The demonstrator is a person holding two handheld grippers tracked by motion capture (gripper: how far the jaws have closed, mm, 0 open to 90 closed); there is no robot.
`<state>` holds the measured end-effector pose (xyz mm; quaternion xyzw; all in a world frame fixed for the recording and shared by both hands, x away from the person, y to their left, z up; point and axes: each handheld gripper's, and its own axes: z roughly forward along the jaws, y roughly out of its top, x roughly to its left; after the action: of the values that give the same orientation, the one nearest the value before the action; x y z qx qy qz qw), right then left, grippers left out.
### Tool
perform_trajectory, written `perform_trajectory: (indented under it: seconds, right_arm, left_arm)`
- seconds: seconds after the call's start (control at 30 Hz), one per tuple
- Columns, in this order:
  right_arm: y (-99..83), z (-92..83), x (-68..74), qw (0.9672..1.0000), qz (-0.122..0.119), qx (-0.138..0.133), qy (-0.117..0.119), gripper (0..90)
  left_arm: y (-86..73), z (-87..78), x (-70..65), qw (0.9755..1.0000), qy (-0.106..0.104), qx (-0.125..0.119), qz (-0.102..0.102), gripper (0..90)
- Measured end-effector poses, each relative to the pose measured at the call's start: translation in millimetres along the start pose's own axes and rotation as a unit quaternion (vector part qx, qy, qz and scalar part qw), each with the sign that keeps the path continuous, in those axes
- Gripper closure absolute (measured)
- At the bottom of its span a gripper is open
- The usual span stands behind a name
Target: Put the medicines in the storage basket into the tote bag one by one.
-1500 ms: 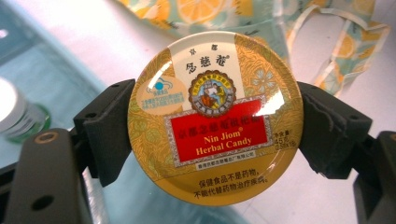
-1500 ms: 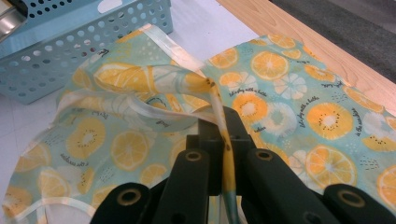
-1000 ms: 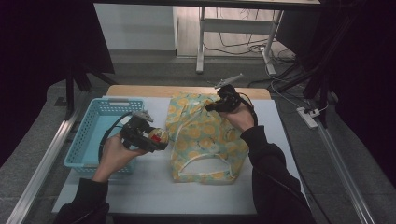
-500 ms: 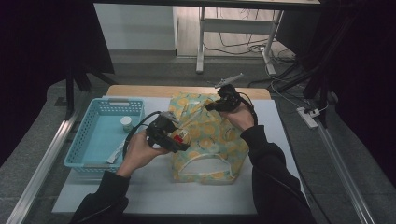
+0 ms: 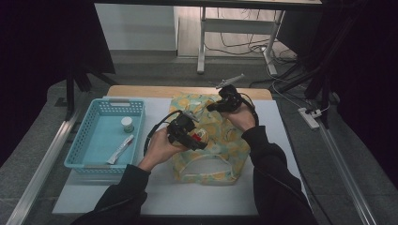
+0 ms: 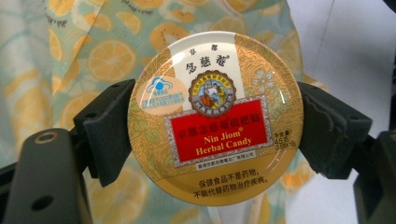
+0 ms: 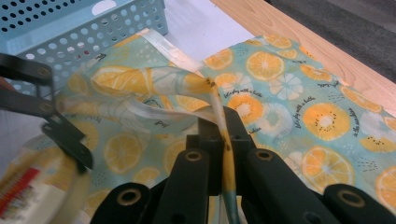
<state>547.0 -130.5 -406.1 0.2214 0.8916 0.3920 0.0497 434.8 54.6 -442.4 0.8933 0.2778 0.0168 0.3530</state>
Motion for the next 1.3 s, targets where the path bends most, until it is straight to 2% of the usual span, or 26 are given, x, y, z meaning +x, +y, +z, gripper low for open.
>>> perform_trajectory:
  seconds: [0.13,0.5,0.77,1.0,1.13,1.3]
  right_arm:
    - [-0.2,1.3,-1.0,1.0,-0.002,0.003,-0.001,89.3]
    - [-1.7,6.3,-5.9,0.9999,0.003,0.004,-0.009,89.4]
    - [-2.9,12.6,-9.4,0.9999,0.003,0.009,-0.014,89.3]
    - [-5.0,18.3,-13.2,0.9997,0.005,0.014,-0.018,89.3]
    - [-6.6,20.8,-15.6,0.9996,0.006,0.015,-0.022,89.3]
    - [-8.7,22.1,-18.4,0.9995,0.011,0.017,-0.025,89.3]
  left_arm:
    - [4.7,11.4,3.5,0.9999,0.016,0.004,0.005,20.3]
    - [9.5,40.5,21.6,0.9995,0.033,0.005,0.003,20.3]
    - [8.8,60.3,33.6,0.998,0.059,0.021,0.003,20.3]
    - [7.2,73.5,45.9,0.997,0.074,0.022,-0.008,20.3]
    - [7.5,81.1,50.3,0.9969,0.073,0.024,-0.014,20.3]
    - [8.0,90.6,53.0,0.9957,0.084,0.038,-0.013,20.2]
